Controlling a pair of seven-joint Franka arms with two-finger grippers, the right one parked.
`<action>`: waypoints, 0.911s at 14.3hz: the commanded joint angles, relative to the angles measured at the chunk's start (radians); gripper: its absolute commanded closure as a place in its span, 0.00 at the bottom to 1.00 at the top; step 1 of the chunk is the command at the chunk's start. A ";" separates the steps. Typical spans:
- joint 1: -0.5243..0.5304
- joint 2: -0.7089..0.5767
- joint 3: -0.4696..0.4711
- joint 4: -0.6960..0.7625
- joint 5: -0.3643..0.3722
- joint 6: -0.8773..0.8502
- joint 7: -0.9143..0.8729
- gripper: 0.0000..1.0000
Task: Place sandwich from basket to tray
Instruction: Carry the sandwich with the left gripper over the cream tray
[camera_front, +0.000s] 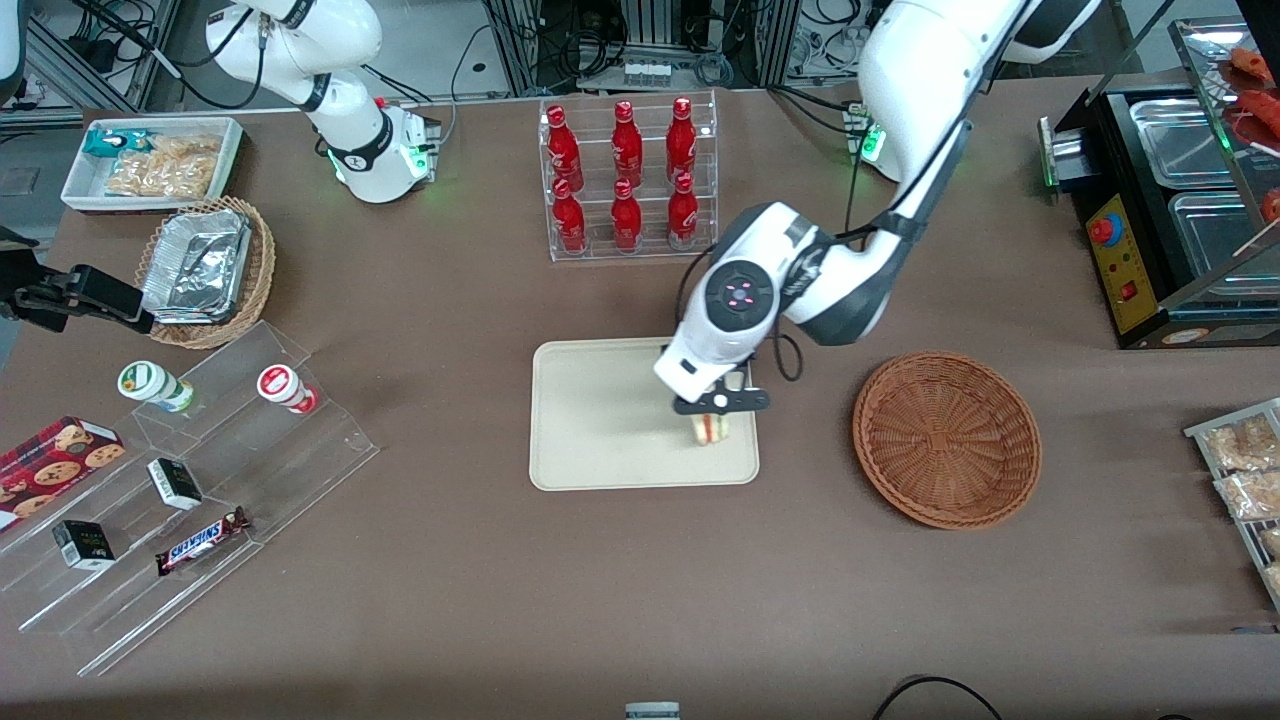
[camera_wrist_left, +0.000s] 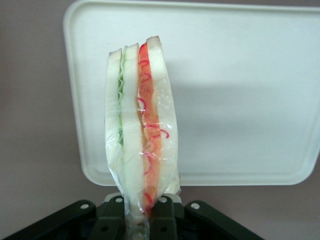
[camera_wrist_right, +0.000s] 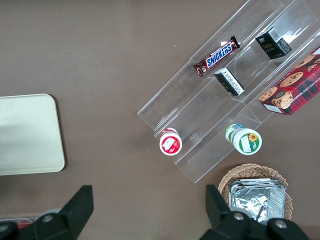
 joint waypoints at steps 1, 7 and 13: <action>-0.056 0.075 0.014 0.117 -0.012 -0.017 -0.026 0.89; -0.116 0.155 0.019 0.160 -0.003 -0.002 -0.031 0.85; -0.117 0.195 0.022 0.176 0.013 0.007 -0.034 0.71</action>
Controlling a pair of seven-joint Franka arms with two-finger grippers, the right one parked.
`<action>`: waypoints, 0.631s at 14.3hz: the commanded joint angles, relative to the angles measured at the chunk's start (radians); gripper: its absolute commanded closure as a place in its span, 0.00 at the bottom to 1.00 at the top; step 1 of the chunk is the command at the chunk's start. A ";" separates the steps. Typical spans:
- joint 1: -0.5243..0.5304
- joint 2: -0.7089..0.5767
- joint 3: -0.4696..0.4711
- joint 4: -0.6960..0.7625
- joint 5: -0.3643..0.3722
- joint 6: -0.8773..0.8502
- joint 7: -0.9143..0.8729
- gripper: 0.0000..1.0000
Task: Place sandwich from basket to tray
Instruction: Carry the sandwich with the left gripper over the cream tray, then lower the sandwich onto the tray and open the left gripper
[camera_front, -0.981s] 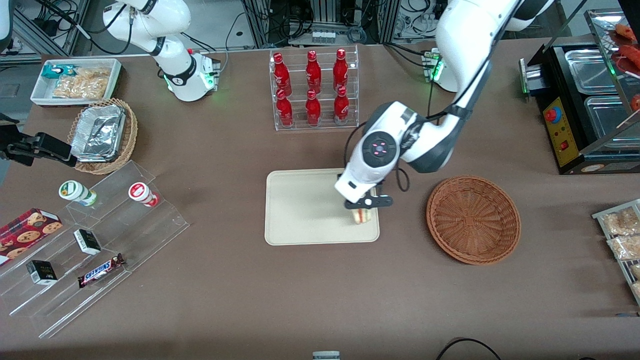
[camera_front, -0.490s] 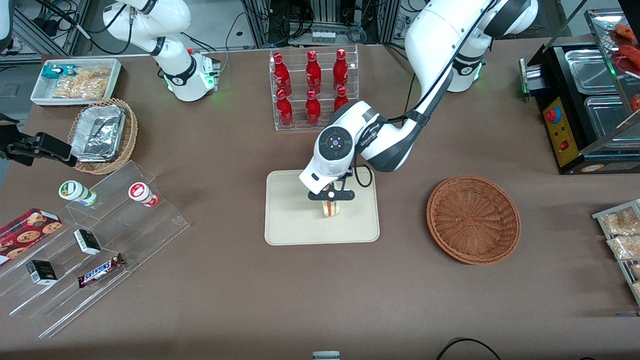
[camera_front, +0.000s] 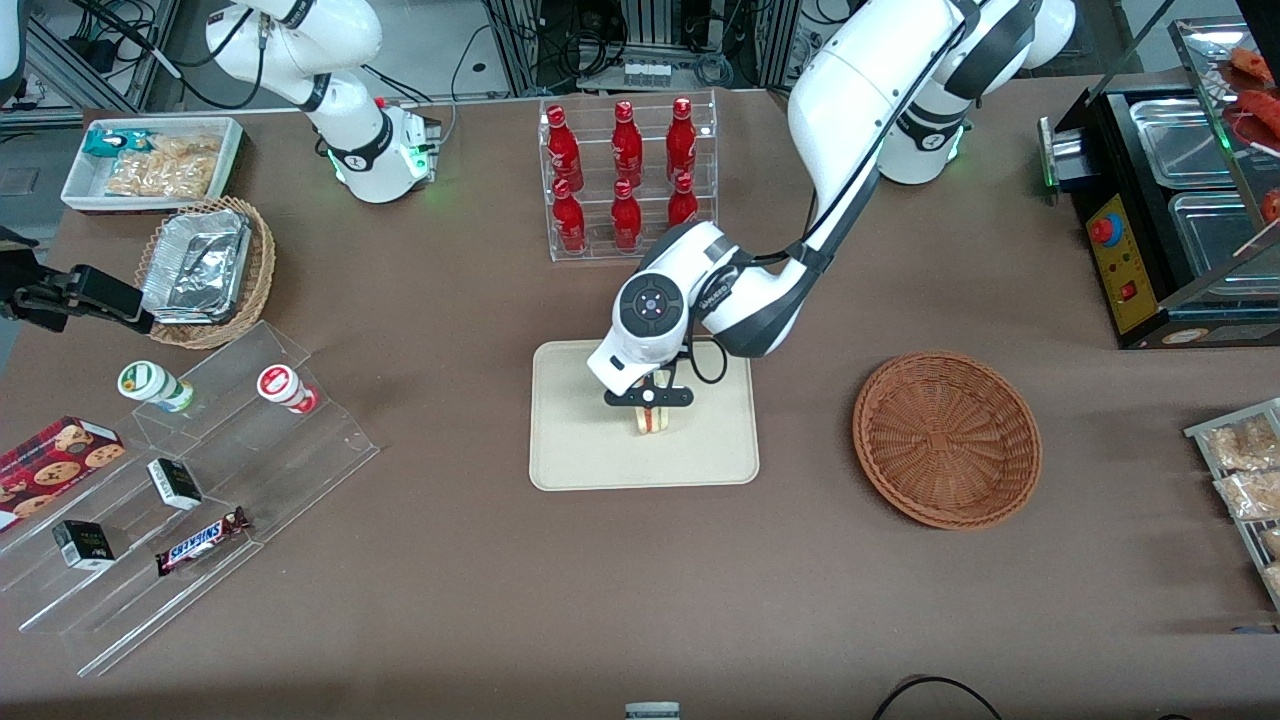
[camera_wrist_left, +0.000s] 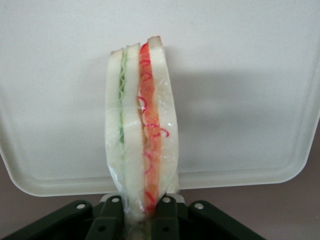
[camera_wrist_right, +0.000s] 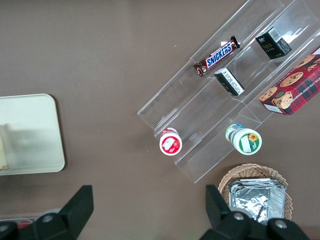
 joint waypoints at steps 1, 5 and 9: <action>-0.016 0.020 0.013 0.037 0.011 -0.006 -0.016 0.64; -0.018 0.026 0.016 0.037 0.014 0.015 -0.019 0.02; -0.016 -0.015 0.028 0.038 0.034 0.006 -0.065 0.00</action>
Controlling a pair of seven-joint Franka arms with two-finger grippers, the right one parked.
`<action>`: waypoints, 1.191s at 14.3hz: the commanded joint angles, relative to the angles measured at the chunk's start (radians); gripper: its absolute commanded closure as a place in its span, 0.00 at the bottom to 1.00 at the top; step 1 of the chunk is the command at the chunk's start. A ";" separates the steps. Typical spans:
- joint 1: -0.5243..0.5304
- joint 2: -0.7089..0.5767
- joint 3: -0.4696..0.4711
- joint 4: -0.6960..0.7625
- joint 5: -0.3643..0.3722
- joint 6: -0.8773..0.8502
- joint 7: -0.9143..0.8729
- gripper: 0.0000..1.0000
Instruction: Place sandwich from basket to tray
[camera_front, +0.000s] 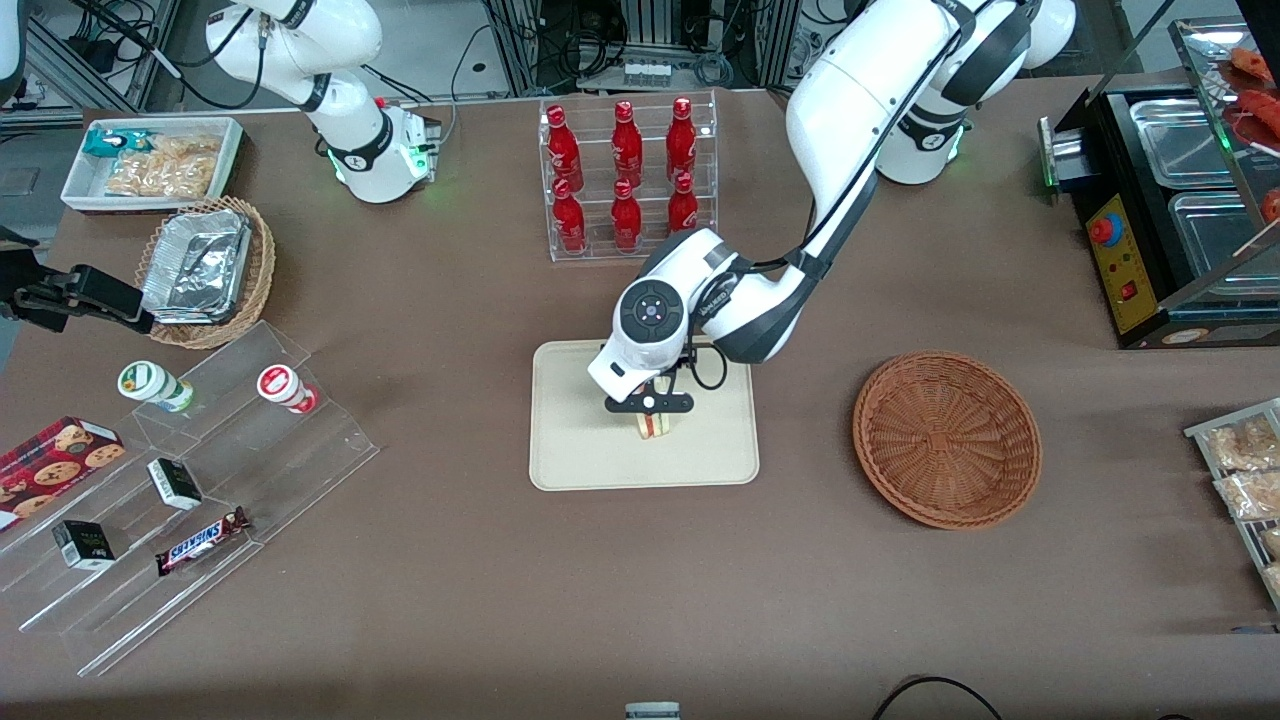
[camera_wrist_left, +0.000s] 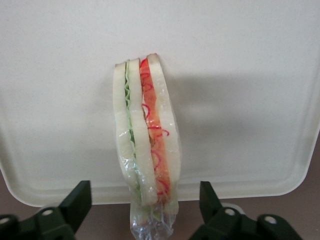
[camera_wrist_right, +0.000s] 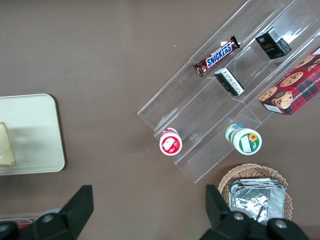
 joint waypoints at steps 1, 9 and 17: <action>-0.018 -0.052 0.039 0.013 0.021 -0.020 -0.046 0.00; 0.042 -0.290 0.162 -0.006 0.051 -0.231 0.026 0.00; 0.343 -0.533 0.162 -0.103 0.038 -0.520 0.412 0.00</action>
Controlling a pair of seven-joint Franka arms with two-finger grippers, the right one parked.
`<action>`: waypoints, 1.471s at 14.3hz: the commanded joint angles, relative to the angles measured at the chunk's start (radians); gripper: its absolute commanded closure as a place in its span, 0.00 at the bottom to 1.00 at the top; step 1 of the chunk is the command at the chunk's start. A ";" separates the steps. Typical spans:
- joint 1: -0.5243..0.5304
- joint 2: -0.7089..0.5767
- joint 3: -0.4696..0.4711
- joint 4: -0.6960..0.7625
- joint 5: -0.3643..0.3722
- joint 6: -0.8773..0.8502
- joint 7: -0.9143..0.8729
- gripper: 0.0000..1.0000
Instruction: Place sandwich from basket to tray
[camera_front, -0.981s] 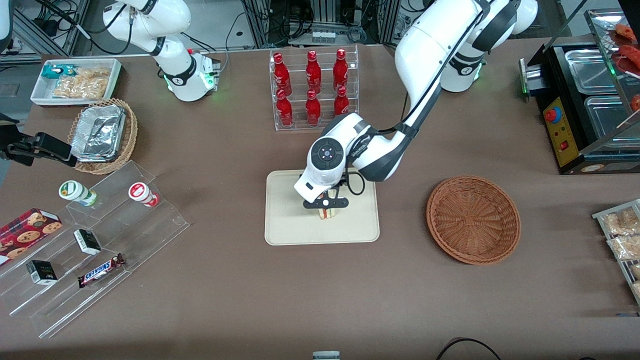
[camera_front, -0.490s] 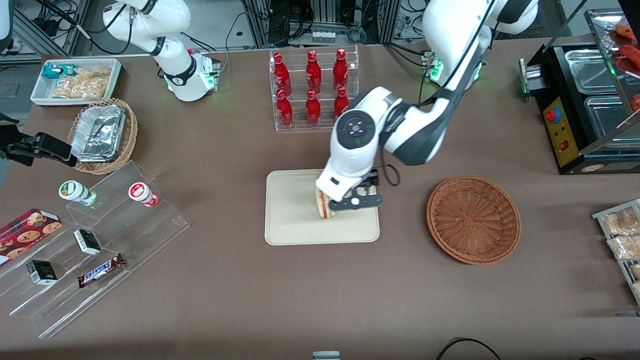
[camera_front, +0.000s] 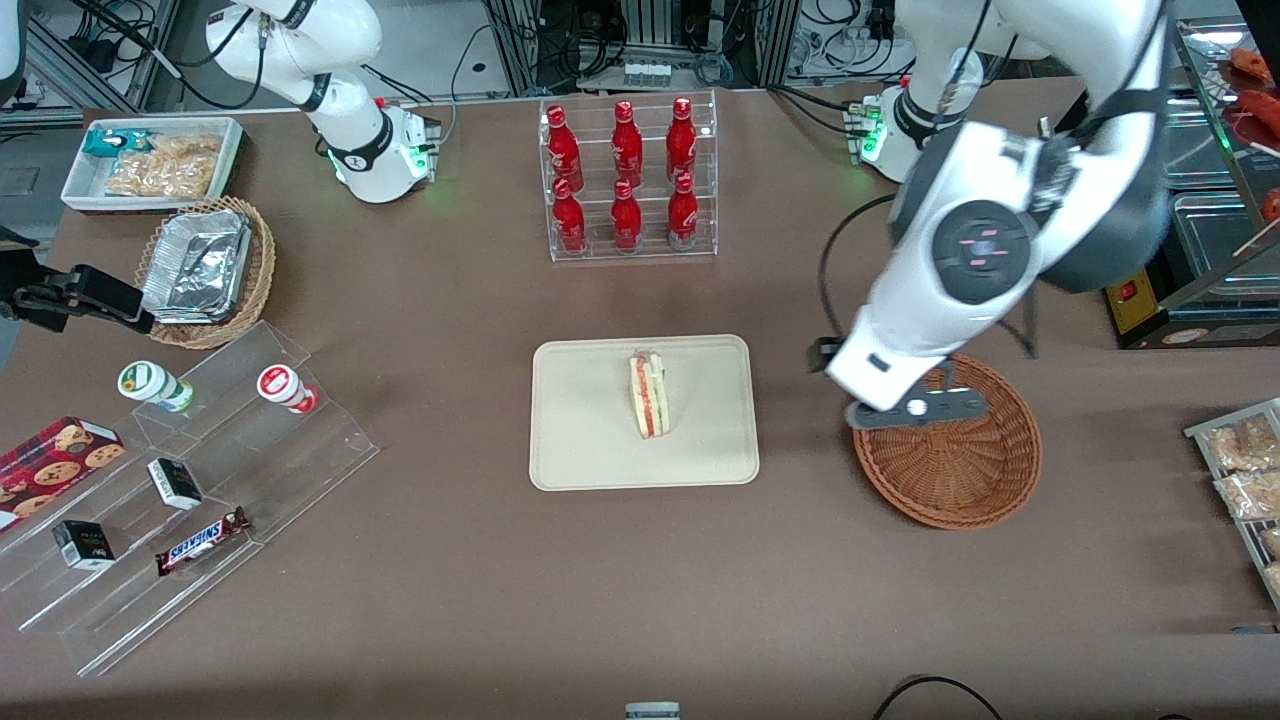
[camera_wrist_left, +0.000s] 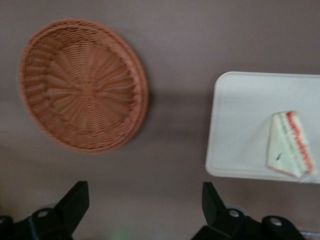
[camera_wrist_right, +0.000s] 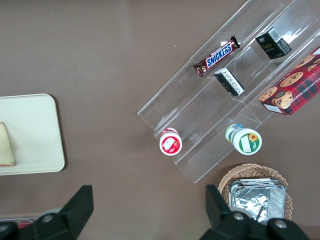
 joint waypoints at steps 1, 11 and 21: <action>0.088 -0.101 -0.011 -0.066 -0.004 -0.076 0.076 0.00; 0.247 -0.338 -0.007 -0.251 0.011 -0.139 0.245 0.00; 0.237 -0.310 -0.015 -0.150 -0.003 -0.209 0.247 0.00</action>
